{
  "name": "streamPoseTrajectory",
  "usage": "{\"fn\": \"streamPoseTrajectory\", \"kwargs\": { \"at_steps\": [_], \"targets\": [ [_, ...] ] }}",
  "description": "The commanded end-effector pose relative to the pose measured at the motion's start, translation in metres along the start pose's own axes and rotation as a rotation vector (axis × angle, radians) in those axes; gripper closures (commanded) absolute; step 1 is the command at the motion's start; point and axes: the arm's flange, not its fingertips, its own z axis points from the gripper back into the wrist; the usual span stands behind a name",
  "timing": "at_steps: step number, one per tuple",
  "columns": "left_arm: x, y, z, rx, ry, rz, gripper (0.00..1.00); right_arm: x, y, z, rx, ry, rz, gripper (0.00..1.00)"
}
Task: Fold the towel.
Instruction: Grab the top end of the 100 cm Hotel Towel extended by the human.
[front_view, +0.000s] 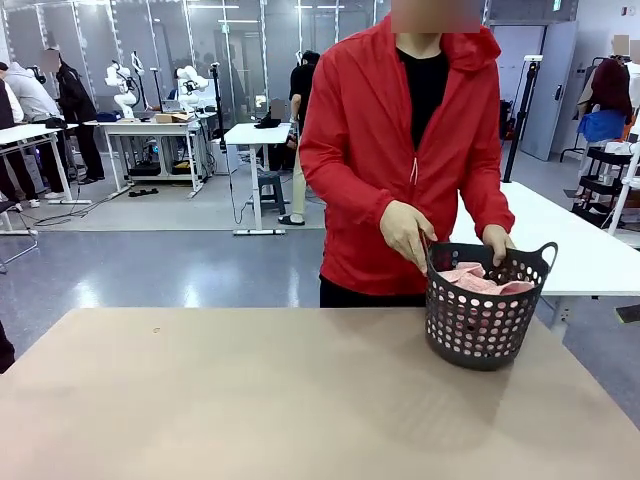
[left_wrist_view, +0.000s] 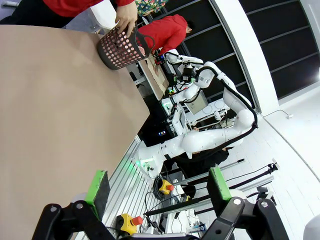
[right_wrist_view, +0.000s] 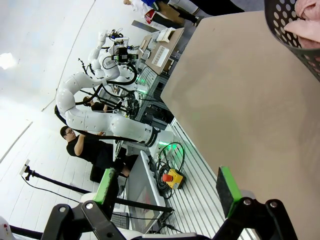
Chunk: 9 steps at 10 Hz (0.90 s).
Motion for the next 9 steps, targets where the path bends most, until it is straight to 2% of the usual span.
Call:
{"fn": "streamPoseTrajectory", "kwargs": {
  "at_steps": [1,9],
  "targets": [
    [-0.0026,0.0014,0.0017,-0.015,0.013,-0.014,0.0,-0.0005,-0.0004,0.0,0.011,-0.004,0.022,0.0],
    [-0.0026,0.0014,0.0017,-0.015,0.013,-0.014,0.0,-0.0005,-0.0004,0.0,0.011,-0.004,0.022,0.0]
  ]
}}
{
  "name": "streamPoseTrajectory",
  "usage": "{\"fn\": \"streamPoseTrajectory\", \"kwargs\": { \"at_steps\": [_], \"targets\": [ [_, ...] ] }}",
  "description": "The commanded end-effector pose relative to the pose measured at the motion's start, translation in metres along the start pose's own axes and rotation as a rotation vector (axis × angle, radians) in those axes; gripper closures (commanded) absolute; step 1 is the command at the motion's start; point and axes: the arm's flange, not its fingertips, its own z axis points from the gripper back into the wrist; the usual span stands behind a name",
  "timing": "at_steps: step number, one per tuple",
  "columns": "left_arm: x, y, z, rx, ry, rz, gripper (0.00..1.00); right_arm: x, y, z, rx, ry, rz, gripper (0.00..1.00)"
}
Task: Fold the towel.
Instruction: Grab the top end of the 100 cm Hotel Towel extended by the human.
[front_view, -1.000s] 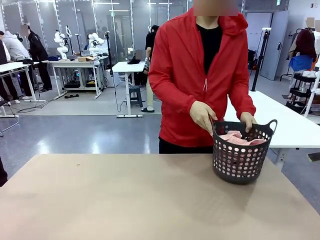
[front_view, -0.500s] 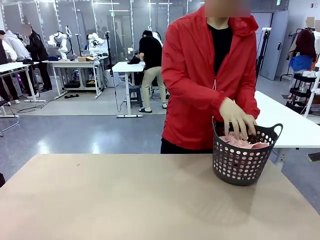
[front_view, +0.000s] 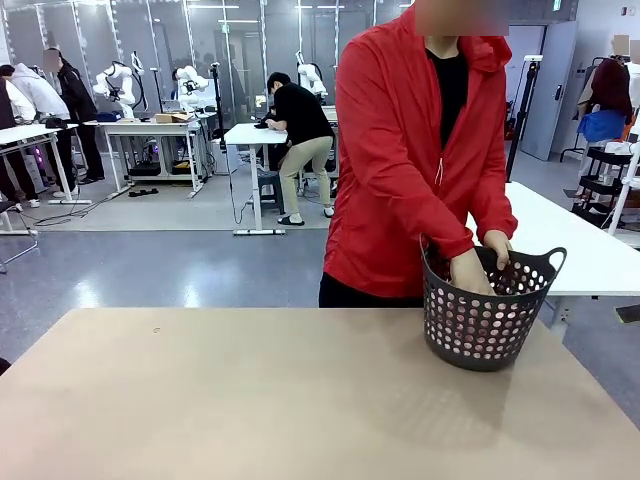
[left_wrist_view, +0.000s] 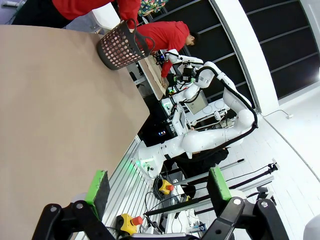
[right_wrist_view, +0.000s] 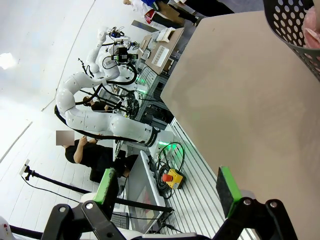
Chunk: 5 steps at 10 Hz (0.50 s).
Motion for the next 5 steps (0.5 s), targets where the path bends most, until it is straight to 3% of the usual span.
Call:
{"fn": "streamPoseTrajectory", "kwargs": {
  "at_steps": [1,5],
  "targets": [
    [-0.0026,0.0014,0.0017,-0.015,0.013,-0.014,0.0,-0.0005,-0.0004,0.0002,0.012,-0.005,0.021,0.0],
    [-0.0026,0.0014,0.0017,-0.015,0.013,-0.014,0.0,-0.0005,-0.0004,0.0002,0.012,-0.005,0.021,0.0]
  ]
}}
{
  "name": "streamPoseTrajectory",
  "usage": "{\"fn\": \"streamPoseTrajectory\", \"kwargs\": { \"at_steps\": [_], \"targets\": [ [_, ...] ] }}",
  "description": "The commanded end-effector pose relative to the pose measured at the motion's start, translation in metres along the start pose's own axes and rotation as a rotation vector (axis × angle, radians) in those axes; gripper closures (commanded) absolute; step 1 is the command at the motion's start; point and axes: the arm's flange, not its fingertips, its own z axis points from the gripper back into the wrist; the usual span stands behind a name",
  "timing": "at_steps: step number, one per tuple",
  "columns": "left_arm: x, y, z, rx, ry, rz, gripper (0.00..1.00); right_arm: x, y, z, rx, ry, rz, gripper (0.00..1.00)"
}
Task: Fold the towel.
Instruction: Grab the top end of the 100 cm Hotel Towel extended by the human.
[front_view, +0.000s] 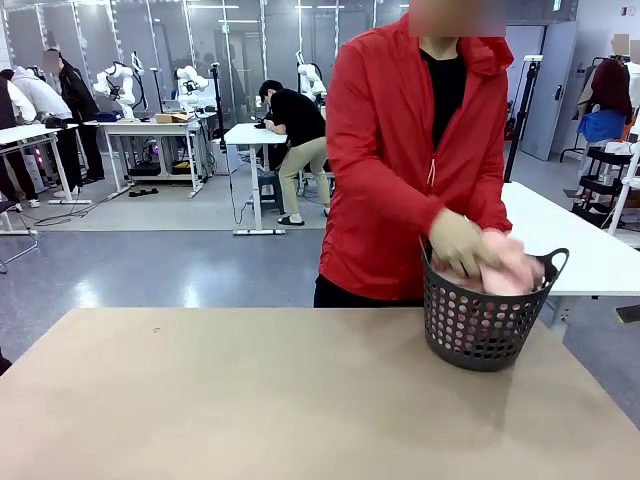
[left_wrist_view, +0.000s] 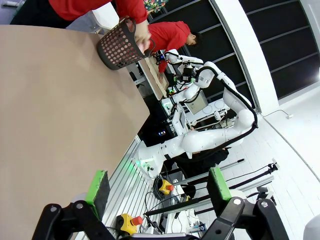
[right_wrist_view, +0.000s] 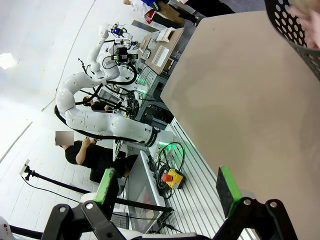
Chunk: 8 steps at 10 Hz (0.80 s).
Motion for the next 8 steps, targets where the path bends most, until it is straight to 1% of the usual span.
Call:
{"fn": "streamPoseTrajectory", "kwargs": {
  "at_steps": [1,8],
  "targets": [
    [-0.0026,0.0014,0.0017,-0.015,0.013,-0.014,0.0,-0.0005,-0.0004,0.0001,0.012,-0.005,0.021,0.0],
    [-0.0026,0.0014,0.0017,-0.015,0.013,-0.014,0.0,-0.0005,-0.0004,0.0001,0.012,-0.005,0.021,0.0]
  ]
}}
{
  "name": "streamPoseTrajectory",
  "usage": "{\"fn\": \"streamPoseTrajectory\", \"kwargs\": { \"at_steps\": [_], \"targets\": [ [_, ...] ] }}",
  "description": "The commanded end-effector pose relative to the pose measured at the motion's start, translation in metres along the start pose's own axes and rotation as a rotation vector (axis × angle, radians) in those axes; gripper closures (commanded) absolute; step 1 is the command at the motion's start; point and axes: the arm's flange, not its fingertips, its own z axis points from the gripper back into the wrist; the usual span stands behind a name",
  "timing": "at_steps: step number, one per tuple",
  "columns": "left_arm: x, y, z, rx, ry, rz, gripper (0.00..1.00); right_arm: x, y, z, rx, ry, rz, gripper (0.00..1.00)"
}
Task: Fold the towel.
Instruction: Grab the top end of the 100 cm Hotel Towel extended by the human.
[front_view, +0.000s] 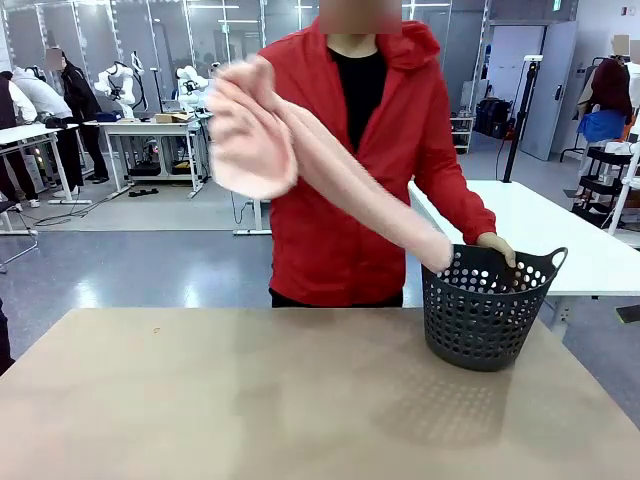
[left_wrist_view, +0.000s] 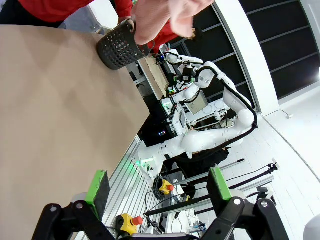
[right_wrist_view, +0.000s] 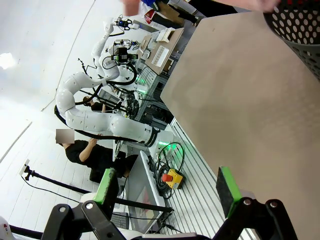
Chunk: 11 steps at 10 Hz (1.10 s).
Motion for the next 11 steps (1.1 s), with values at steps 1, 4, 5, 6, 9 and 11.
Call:
{"fn": "streamPoseTrajectory", "kwargs": {
  "at_steps": [1,4,5,6,9,11],
  "targets": [
    [-0.0026,0.0014,0.0017,-0.015,0.013,-0.014,0.0,-0.0003,-0.0004,-0.0003,0.013,-0.004,0.021,0.0],
    [-0.0026,0.0014,0.0017,-0.015,0.013,-0.014,0.0,-0.0003,-0.0004,-0.0003,0.013,-0.004,0.021,0.0],
    [-0.0026,0.0014,0.0017,-0.015,0.013,-0.014,0.0,-0.0003,-0.0004,-0.0003,0.013,-0.004,0.021,0.0],
    [-0.0026,0.0014,0.0017,-0.015,0.013,-0.014,0.0,-0.0003,-0.0004,-0.0003,0.013,-0.004,0.021,0.0],
    [-0.0026,0.0014,0.0017,-0.015,0.013,-0.014,0.0,-0.0003,-0.0004,-0.0003,0.013,-0.004,0.021,0.0],
    [-0.0026,0.0014,0.0017,-0.015,0.013,-0.014,0.0,-0.0003,-0.0004,-0.0003,0.013,-0.004,0.021,0.0]
  ]
}}
